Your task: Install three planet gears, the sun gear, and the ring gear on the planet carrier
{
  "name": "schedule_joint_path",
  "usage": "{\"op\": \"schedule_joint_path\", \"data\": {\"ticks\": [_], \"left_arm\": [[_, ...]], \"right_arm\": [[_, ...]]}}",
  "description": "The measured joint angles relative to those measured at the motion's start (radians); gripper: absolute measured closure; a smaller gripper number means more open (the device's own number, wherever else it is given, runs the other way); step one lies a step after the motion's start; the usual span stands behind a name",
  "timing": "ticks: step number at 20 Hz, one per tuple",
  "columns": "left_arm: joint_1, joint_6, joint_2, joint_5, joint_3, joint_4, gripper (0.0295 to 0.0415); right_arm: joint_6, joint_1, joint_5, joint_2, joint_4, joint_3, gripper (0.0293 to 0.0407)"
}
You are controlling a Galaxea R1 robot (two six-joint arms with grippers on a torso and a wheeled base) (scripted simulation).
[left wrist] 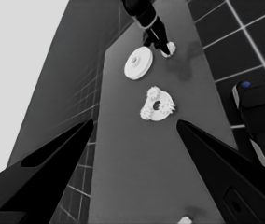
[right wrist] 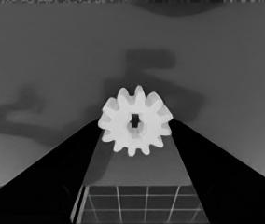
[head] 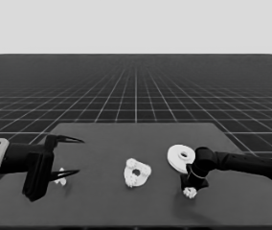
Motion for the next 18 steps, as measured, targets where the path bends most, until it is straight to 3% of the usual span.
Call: {"op": "schedule_joint_path", "data": {"ticks": [1,3,10,11,13,18], "left_arm": [[0.000,0.000,0.000,0.000,0.000,0.000,0.0326],[0.000,0.000,0.000,0.000,0.000,0.000,0.0326],[0.000,0.000,0.000,0.000,0.000,0.000,0.0326],[0.000,0.000,0.000,0.000,0.000,0.000,0.0326],[0.000,0.000,0.000,0.000,0.000,0.000,0.0326],[0.000,0.000,0.000,0.000,0.000,0.000,0.0326]], "right_arm": [[0.028,0.078,-0.047,-0.029,0.079,0.073,0.0390],[0.048,0.185,-0.082,-0.047,0.170,0.119,0.0390],[0.052,0.240,-0.097,-0.051,0.222,0.129,0.0390],[0.247,0.260,-0.142,0.165,0.232,-0.011,0.0390],[0.257,0.275,-0.142,0.566,0.249,-0.306,0.0390],[0.144,0.277,-0.122,0.752,0.258,-0.581,0.0390]]}}
